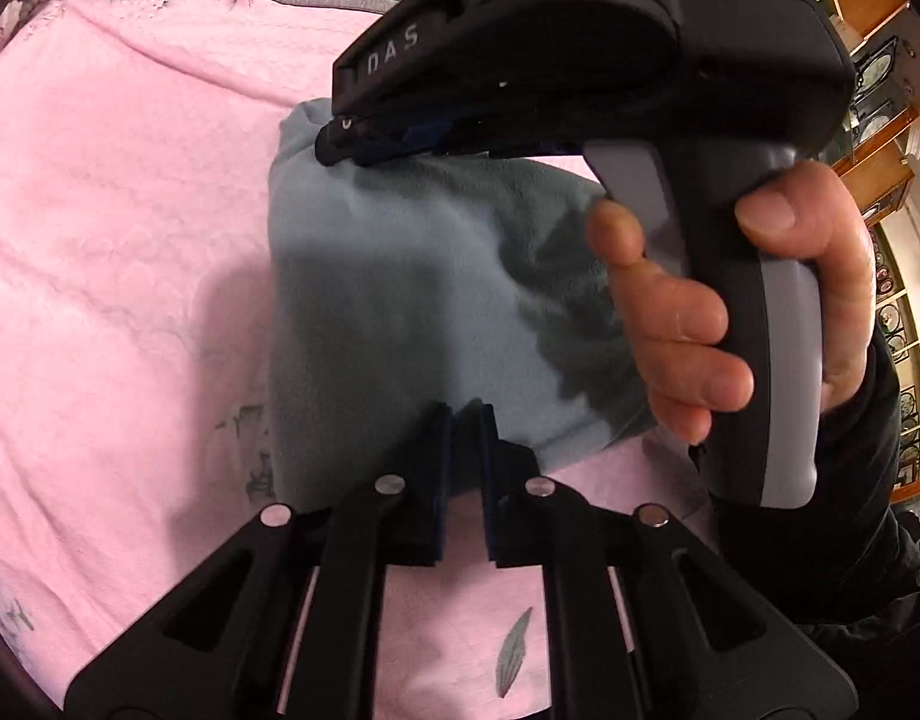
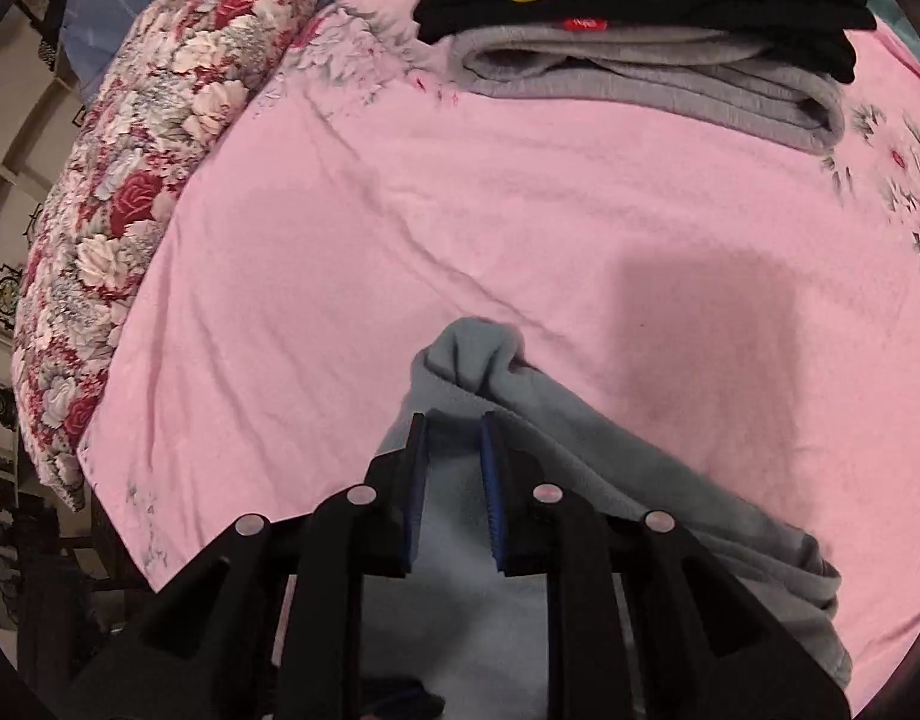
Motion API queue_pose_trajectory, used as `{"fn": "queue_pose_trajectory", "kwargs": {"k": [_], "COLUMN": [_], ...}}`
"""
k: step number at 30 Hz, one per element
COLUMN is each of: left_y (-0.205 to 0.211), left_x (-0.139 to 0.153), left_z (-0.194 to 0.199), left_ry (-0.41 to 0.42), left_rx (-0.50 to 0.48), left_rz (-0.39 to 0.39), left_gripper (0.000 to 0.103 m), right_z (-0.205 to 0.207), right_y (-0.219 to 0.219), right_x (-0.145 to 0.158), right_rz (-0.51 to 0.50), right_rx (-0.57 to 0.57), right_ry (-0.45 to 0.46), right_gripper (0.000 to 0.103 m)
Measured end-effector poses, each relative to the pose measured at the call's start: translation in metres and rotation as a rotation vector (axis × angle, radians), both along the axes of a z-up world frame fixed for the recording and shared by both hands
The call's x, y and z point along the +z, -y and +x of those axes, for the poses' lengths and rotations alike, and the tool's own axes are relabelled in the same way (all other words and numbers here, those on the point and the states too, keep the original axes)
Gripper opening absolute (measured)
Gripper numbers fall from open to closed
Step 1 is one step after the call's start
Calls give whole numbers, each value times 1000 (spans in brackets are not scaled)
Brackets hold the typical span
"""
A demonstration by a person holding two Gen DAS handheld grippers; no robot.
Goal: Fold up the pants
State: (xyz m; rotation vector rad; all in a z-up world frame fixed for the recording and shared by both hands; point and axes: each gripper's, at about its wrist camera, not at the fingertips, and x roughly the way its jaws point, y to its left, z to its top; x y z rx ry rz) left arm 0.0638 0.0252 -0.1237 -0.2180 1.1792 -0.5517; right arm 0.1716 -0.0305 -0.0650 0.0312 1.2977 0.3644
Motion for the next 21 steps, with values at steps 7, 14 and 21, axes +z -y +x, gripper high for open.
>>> {"fn": "queue_pose_trajectory", "kwargs": {"k": [7, 14, 21], "left_y": [1, -56, -65], "left_x": [6, 40, 1], "left_z": [-3, -14, 26], "left_ry": [13, 122, -74], "left_rx": [1, 156, 162], "left_rz": [10, -55, -164], "left_gripper": [17, 79, 79], "right_z": [-10, -100, -180], "right_y": [12, 106, 205], "right_x": [26, 98, 63], "right_rz": [67, 105, 164], "right_rx": [-22, -157, -370], "right_ry": [15, 286, 233], "right_gripper": [19, 91, 92]}}
